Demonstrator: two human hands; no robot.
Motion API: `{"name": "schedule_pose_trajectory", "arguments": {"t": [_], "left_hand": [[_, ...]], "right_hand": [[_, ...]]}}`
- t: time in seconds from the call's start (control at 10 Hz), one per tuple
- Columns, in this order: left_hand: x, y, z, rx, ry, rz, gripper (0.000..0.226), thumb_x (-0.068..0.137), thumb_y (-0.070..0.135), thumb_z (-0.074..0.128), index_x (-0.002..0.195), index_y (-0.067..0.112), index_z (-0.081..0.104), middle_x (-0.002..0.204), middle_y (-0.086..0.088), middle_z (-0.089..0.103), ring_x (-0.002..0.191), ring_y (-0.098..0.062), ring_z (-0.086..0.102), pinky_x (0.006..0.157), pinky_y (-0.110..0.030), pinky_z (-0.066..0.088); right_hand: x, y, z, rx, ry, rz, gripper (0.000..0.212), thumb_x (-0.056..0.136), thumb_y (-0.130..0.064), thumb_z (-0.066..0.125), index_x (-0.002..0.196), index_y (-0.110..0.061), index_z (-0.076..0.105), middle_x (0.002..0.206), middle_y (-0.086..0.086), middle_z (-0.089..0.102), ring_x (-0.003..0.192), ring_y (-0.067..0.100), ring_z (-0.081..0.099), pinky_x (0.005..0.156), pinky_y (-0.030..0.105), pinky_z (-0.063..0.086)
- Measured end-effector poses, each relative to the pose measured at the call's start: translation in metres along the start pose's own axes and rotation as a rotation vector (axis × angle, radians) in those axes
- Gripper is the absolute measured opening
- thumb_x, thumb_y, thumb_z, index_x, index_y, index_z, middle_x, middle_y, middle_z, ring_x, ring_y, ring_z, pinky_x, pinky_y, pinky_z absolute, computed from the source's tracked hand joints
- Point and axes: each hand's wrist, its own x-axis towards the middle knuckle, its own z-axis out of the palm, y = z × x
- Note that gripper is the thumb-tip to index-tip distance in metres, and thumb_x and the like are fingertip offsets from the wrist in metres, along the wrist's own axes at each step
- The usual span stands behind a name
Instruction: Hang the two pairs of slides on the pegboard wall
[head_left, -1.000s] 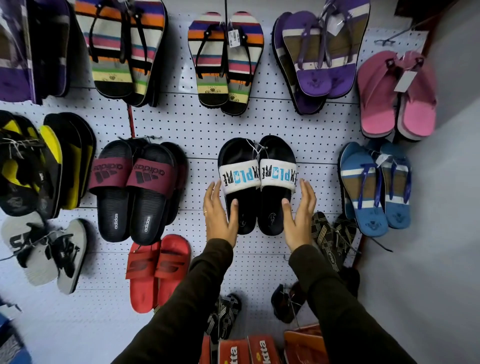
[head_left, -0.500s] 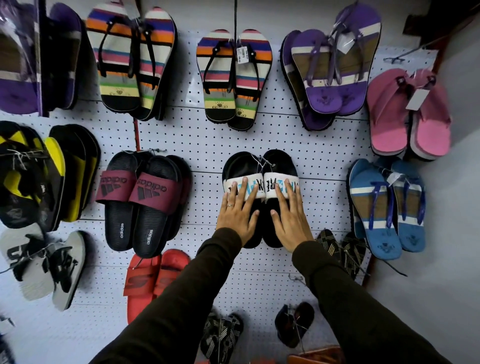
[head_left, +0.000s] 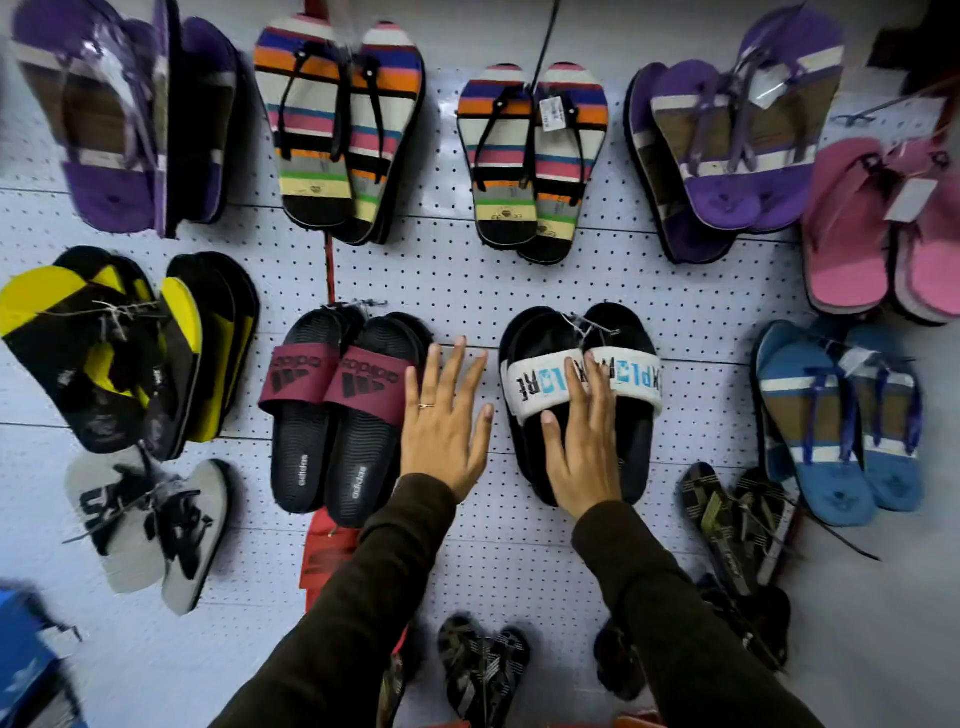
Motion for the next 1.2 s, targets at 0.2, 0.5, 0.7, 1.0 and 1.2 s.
{"name": "schedule_pose_trajectory", "arguments": {"t": [0.2,0.5,0.7,1.0,1.2], "left_hand": [[-0.012,-0.087,-0.034,0.015,0.07,-0.097,0.059,0.097,0.039,0.028,0.154,0.026,0.019,0.165,0.003,0.011,0.153,-0.021,0.0,0.124,-0.045,-0.005],[-0.031,-0.178,-0.043,-0.01,0.055,-0.185,0.057,0.097,0.038,0.028,0.151,0.02,0.027,0.163,-0.003,0.016,0.153,-0.024,0.004,0.123,-0.034,-0.011],[-0.029,-0.199,-0.015,-0.048,-0.153,-0.14,0.062,0.097,0.04,0.03,0.155,0.022,0.016,0.165,-0.003,0.008,0.153,-0.025,0.002,0.122,-0.048,0.015],[-0.028,-0.198,-0.006,-0.013,-0.219,-0.138,0.065,0.096,0.045,0.028,0.155,0.025,0.011,0.165,-0.003,0.005,0.153,-0.025,0.0,0.124,-0.045,0.012],[-0.02,-0.179,-0.024,-0.031,-0.068,-0.137,0.066,0.095,0.044,0.03,0.155,0.021,0.014,0.165,-0.002,0.012,0.153,-0.022,0.006,0.123,-0.048,0.014]], "right_hand": [[-0.001,-0.075,0.054,0.099,-0.029,-0.063,0.06,0.104,-0.031,0.04,0.16,-0.021,0.023,0.172,0.0,0.006,0.16,0.022,-0.001,0.125,0.055,0.017],[-0.01,-0.154,0.13,-0.056,-0.156,-0.231,0.061,0.102,-0.035,0.041,0.16,-0.022,0.027,0.172,0.0,0.011,0.161,0.026,0.0,0.128,0.052,0.011],[-0.001,-0.138,0.15,-0.164,-0.295,-0.156,0.065,0.101,-0.04,0.039,0.161,-0.024,0.021,0.172,0.0,0.009,0.16,0.028,0.0,0.128,0.049,0.015],[0.006,-0.127,0.14,-0.23,-0.437,-0.165,0.07,0.1,-0.047,0.034,0.163,-0.026,0.012,0.172,0.0,-0.001,0.16,0.027,-0.007,0.128,0.05,0.013],[0.039,-0.133,0.063,-0.303,-0.222,-0.314,0.072,0.1,-0.057,0.031,0.163,-0.027,0.01,0.173,0.002,0.0,0.161,0.025,0.001,0.125,0.061,0.002]]}}
